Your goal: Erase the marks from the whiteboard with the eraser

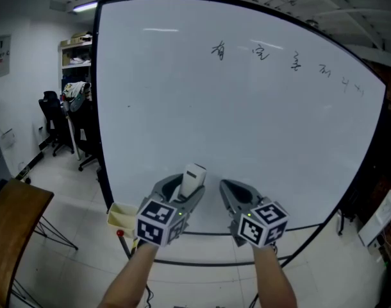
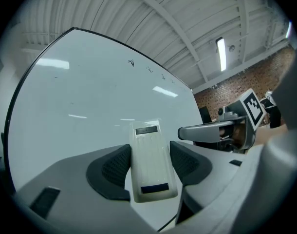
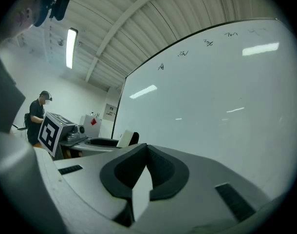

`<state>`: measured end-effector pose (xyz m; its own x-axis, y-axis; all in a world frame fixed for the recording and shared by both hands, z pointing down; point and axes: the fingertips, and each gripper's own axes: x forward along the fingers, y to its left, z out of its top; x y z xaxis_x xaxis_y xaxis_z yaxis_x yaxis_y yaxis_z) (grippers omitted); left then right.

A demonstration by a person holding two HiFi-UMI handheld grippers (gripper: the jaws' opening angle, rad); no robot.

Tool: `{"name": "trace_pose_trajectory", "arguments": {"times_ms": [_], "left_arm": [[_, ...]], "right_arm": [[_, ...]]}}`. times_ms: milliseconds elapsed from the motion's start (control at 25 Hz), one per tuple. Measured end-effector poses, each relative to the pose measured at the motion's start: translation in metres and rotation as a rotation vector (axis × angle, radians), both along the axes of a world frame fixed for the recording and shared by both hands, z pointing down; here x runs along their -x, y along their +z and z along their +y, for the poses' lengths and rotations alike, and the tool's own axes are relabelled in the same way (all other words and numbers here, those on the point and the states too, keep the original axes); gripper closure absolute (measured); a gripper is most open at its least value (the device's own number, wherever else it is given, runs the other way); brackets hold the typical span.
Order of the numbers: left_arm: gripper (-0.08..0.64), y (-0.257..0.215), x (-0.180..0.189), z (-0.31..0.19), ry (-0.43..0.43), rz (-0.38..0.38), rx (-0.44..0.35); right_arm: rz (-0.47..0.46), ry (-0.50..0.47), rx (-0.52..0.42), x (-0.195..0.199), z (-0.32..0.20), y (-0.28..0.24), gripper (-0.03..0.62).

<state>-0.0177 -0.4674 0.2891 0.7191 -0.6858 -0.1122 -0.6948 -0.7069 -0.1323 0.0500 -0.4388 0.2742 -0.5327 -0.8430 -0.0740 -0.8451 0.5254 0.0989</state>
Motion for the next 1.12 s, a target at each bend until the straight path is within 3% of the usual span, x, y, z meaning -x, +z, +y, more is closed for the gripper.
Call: {"name": "trace_pose_trajectory", "arguments": {"times_ms": [440, 800, 1120], "left_arm": [[0.297, -0.073, -0.004, -0.021, -0.083, -0.024, -0.147], [0.298, -0.185, -0.007, -0.047, -0.184, -0.083, -0.315], [0.298, -0.279, -0.005, -0.064, -0.278, -0.163, -0.426]], "right_arm": [[0.060, -0.081, -0.117, 0.003, -0.011, -0.056, 0.597], [0.079, -0.096, -0.202, 0.005, -0.020, -0.105, 0.597], [0.069, -0.103, -0.240, -0.001, -0.022, -0.119, 0.597]]}}
